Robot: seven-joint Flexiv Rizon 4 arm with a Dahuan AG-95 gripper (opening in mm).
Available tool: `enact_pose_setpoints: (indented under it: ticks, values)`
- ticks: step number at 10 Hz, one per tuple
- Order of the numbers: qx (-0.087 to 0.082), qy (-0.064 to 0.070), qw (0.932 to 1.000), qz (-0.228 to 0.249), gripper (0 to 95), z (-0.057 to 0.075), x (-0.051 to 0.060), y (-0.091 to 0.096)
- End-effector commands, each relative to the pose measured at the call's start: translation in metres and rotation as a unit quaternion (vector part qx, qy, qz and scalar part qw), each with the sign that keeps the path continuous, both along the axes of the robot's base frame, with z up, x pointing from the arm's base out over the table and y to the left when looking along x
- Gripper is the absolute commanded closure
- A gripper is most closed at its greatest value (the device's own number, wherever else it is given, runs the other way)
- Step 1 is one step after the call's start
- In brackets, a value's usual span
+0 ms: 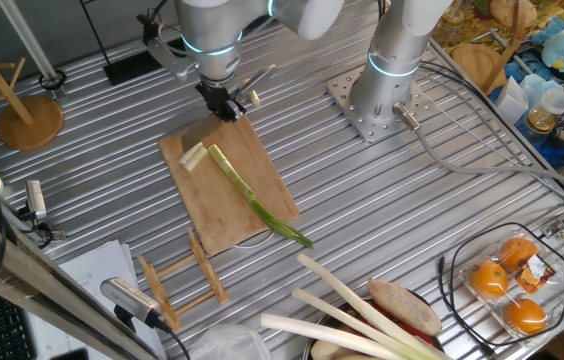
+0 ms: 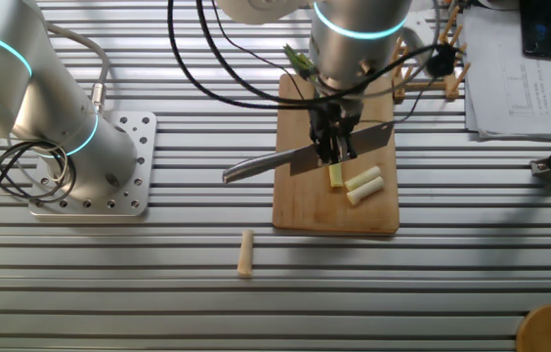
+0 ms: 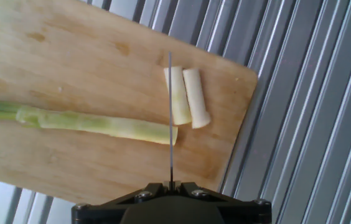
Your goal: Chop the scallions
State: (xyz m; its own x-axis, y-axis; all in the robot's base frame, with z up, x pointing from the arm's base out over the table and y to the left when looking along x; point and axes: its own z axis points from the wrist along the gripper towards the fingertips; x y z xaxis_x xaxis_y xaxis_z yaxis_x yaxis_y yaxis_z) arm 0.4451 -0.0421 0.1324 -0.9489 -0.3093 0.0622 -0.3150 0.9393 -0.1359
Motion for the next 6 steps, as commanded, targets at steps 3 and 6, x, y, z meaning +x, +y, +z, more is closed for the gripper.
enact_pose_setpoints:
  ticks: [3, 6]
  values:
    - [0.05, -0.01, 0.9972, -0.054, 95.0, 0.006, 0.037, 0.023]
    - [0.073, 0.005, 0.9924, -0.099, 95.0, 0.002, 0.059, 0.037]
